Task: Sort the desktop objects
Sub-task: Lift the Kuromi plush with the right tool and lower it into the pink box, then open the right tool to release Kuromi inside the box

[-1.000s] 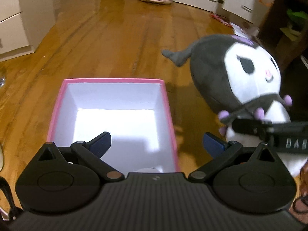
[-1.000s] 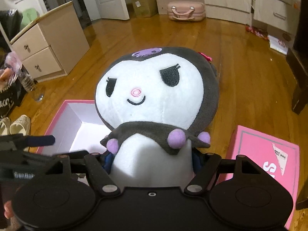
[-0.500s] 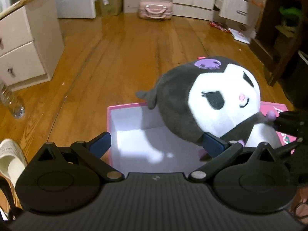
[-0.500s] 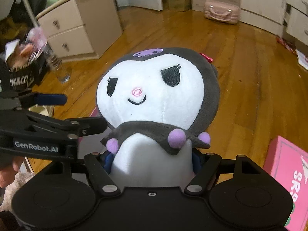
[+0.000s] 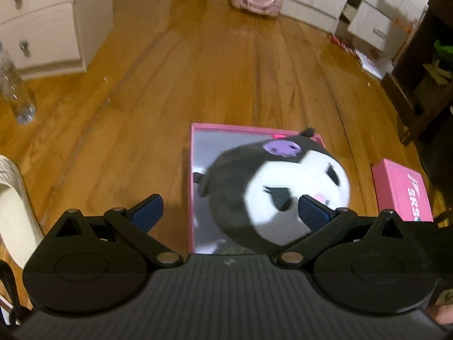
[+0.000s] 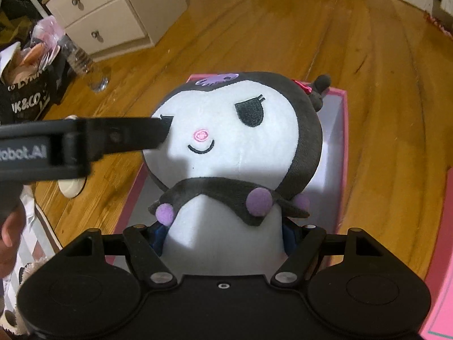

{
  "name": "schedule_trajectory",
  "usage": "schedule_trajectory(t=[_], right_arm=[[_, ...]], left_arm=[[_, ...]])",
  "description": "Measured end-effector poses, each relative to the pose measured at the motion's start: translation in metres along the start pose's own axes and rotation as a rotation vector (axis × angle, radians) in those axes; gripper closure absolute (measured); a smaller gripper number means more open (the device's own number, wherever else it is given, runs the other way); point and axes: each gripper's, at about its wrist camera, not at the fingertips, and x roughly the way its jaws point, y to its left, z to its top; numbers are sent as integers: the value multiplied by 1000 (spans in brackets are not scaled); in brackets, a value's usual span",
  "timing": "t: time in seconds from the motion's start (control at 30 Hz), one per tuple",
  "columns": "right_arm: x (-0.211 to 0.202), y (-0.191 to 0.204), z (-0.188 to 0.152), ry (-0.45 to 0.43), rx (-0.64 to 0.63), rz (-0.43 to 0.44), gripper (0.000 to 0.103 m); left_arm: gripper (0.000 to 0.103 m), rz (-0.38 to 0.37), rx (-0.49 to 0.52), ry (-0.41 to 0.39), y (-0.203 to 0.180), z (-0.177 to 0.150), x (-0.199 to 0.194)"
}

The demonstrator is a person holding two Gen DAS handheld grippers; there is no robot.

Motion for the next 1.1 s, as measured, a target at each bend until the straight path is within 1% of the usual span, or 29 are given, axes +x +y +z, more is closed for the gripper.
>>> schedule_trajectory(t=[0.17,0.23,0.3,0.33,0.4,0.47,0.53,0.57,0.63,0.73,0.8,0.9,1.0,1.1], right_arm=[[14,4,3,54,-3,-11,23],[20,3,4,61,24,-3,21],[26,1,7,60,60,-25,20],[26,-1,8,49,91,-34,19],[27,-3,10,49,128,-40,18],[26,-3,12,59,142,-42,18],[23,-1,10,50,109,-63,18],[21,0,9,45,96,-84,18],[18,-1,7,38,87,-97,18],[12,-7,3,32,104,-82,18],[9,-9,3,29,100,-86,18],[5,-5,1,16,69,-110,18],[10,6,2,-6,44,-135,18],[7,11,-2,-19,28,-152,18]], left_arm=[[0,-11,-25,24,8,-3,14],[0,-19,-34,33,11,-4,19],[0,-45,-40,40,15,-6,23],[0,-44,-42,43,15,-7,26],[0,-20,-30,55,13,-8,32],[0,13,15,76,7,-9,40],[0,26,30,85,3,-10,46],[0,21,22,90,3,-11,47],[0,11,11,95,3,-10,50],[0,6,29,87,0,-11,49],[0,-7,27,91,-1,-12,50],[0,-15,18,102,0,-12,55],[0,-11,11,108,1,-12,58],[0,-4,36,102,-2,-13,56]])
